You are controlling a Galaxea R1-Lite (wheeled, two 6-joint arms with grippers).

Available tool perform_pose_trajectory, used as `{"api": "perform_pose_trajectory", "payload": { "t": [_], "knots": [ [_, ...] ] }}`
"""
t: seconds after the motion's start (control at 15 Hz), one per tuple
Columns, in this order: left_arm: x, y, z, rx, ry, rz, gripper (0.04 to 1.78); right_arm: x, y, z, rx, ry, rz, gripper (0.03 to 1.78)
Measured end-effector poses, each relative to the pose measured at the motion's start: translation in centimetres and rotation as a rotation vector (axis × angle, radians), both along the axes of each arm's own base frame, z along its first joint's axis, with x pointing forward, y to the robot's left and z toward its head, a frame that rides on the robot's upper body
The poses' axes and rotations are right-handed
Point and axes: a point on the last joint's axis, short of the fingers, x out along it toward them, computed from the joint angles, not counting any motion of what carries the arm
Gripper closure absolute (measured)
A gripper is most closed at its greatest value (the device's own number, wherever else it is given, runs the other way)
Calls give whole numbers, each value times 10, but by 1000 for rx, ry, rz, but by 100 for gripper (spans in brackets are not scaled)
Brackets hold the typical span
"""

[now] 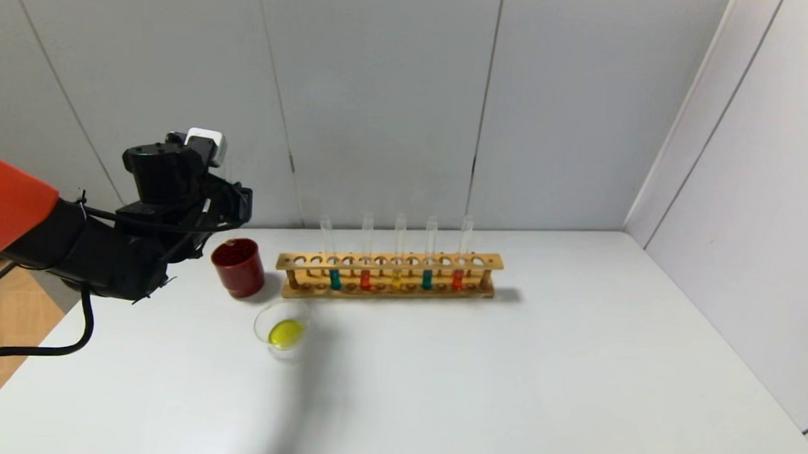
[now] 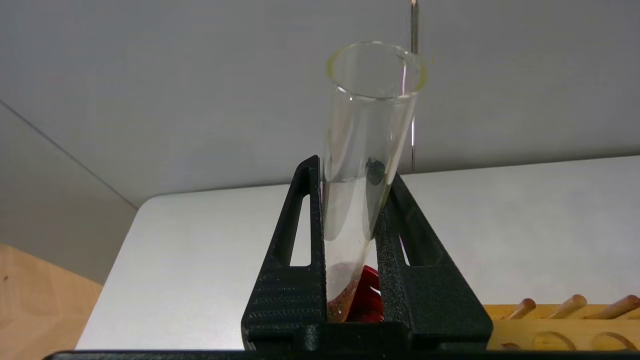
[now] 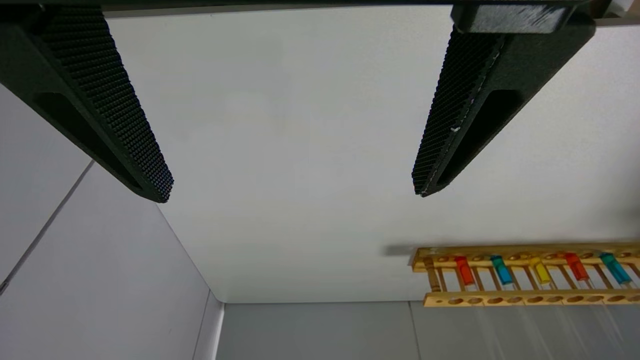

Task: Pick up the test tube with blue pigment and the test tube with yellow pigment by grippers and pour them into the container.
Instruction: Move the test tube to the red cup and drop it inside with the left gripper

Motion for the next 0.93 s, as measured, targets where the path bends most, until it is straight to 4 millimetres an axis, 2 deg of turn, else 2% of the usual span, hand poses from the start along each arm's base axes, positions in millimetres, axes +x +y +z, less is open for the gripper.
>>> {"api": "perform_pose_trajectory", "payload": {
  "t": [0.47,0.93],
  "knots": [
    [12,1,-31,-34,68,-18,149,0,0,0,0,0,0,6],
    [20,2,-53,-30,110,-12,149,0,0,0,0,0,1,6]
  ]
}}
